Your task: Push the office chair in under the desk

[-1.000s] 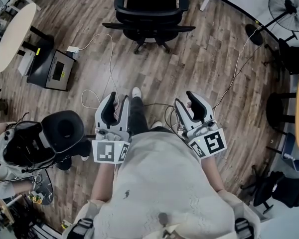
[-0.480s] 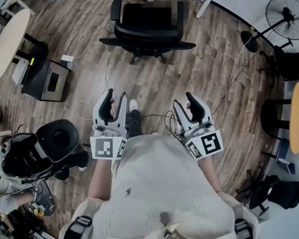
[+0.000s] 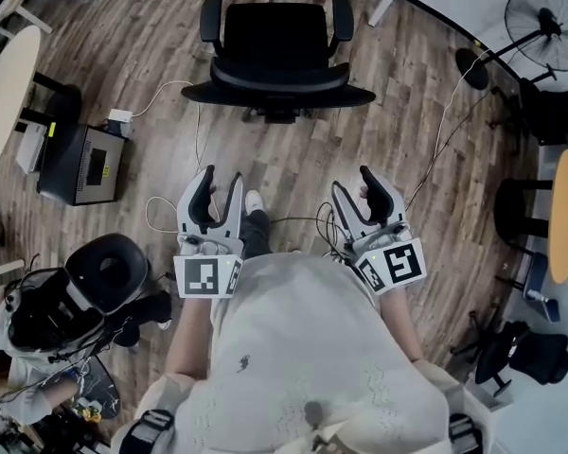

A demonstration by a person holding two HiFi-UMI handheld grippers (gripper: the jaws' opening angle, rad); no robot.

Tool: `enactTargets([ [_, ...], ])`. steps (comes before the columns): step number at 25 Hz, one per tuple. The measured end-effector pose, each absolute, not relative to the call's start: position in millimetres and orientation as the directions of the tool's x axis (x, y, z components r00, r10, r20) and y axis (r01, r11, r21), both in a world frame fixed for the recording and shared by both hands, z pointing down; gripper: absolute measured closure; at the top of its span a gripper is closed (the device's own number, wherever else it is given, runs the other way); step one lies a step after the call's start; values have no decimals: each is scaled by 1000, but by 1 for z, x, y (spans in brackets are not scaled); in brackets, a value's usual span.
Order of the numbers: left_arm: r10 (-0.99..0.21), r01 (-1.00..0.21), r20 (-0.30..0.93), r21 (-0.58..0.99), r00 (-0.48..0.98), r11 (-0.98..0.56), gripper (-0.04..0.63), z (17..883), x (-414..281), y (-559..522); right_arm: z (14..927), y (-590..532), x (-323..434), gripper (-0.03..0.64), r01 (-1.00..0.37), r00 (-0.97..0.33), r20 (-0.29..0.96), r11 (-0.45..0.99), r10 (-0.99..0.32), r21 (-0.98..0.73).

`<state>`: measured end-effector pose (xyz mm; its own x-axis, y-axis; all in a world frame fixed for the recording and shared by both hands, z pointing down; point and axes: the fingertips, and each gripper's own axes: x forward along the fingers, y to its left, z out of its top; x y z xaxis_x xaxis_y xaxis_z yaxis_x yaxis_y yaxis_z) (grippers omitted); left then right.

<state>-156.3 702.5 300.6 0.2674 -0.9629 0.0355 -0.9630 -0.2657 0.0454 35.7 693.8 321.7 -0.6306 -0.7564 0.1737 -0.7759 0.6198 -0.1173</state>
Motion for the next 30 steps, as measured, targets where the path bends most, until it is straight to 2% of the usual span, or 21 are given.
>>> enactTargets([
  [7,-958,-959,52,32,282,-281,423,310,-174,654,333,646,28,396,-824,-566,201,557,-799,-105],
  [19,-946,-949,79,5,315,-316,423,341,-220,580,364,573,9,380,-865,-472,302,501,-828,21],
  [24,-934,-938,91,-9,344,-347,422,359,-230,555,376,547,5,377,-887,-437,300,461,-848,11],
  [30,-931,-933,102,-45,350,-356,422,369,-235,543,384,535,6,377,-884,-417,334,463,-845,69],
])
